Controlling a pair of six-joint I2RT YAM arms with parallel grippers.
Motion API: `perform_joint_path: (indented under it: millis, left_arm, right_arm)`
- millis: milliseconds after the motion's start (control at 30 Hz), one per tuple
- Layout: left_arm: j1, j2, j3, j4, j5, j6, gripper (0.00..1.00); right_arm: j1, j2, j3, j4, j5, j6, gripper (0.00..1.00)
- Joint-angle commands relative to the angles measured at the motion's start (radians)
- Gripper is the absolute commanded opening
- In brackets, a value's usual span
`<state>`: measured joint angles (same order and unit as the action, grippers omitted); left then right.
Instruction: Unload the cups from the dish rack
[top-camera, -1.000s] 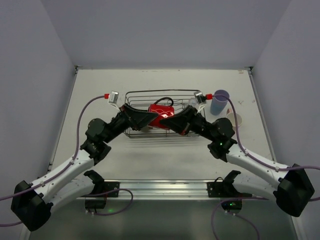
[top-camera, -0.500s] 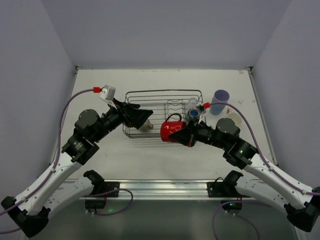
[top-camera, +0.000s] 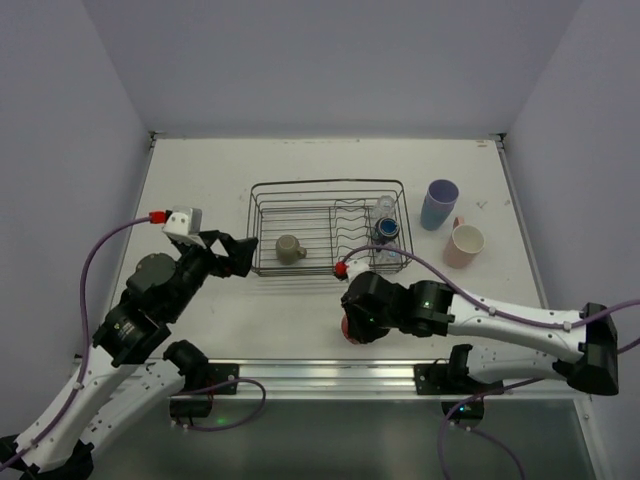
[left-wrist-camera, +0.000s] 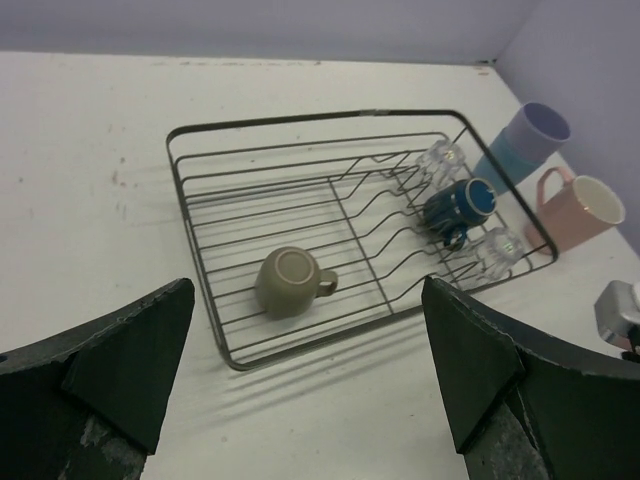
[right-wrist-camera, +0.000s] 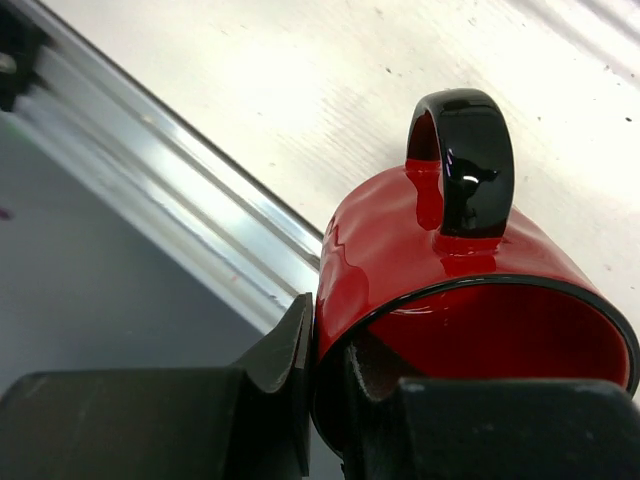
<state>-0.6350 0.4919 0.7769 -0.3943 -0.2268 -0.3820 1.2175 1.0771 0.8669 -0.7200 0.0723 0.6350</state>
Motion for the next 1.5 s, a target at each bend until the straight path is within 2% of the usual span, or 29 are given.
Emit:
perform_joint_path:
  millis: [0, 233, 567, 733, 767, 833, 967, 1000, 1100, 1300, 1467]
  left_arm:
    - [0.005, -0.015, -0.042, -0.04, -0.094, 0.043, 1.0]
    - [0.004, -0.03, -0.062, -0.029, -0.089, 0.051, 1.0]
    - [0.006, -0.09, -0.062, -0.034, -0.143, 0.058, 1.0]
    - [0.006, -0.093, -0.065, -0.032, -0.137, 0.058, 1.0]
    - [0.008, -0.09, -0.065, -0.034, -0.132, 0.055, 1.0]
    - [0.006, -0.084, -0.065, -0.034, -0.125, 0.055, 1.0]
    - [0.006, -0.061, -0.068, -0.022, -0.071, 0.051, 1.0]
    - [0.006, -0.052, -0.067, -0.018, -0.048, 0.051, 1.0]
    - [0.006, 0.022, -0.027, -0.017, 0.009, 0.051, 0.99]
    - [0.005, 0.281, 0.074, -0.043, 0.125, 0.029, 0.91]
    - [-0.005, 0.462, 0.13, -0.029, 0.098, -0.05, 0.91]
  right_arm:
    - [0.063, 0.093, 0.11, -0.035, 0.152, -0.001, 0.0]
    - [0.089, 0.279, 0.158, -0.013, 0.264, -0.017, 0.0]
    - [0.089, 0.44, 0.175, 0.065, 0.284, -0.032, 0.01]
    - [0.091, 0.443, 0.178, 0.065, 0.284, -0.029, 0.17]
    - [0.091, 0.442, 0.178, 0.065, 0.282, -0.028, 0.24]
    - [0.093, 0.432, 0.176, 0.065, 0.276, -0.024, 0.33]
    - [0.097, 0.393, 0.179, 0.067, 0.262, -0.015, 0.61]
    - [0.097, 0.392, 0.181, 0.065, 0.261, -0.012, 0.63]
    - [0.099, 0.334, 0.178, 0.07, 0.256, -0.009, 0.68]
    - [0.102, 0.124, 0.126, 0.128, 0.219, -0.017, 0.66]
    - [0.102, -0.058, 0.063, 0.169, 0.195, -0.023, 0.65]
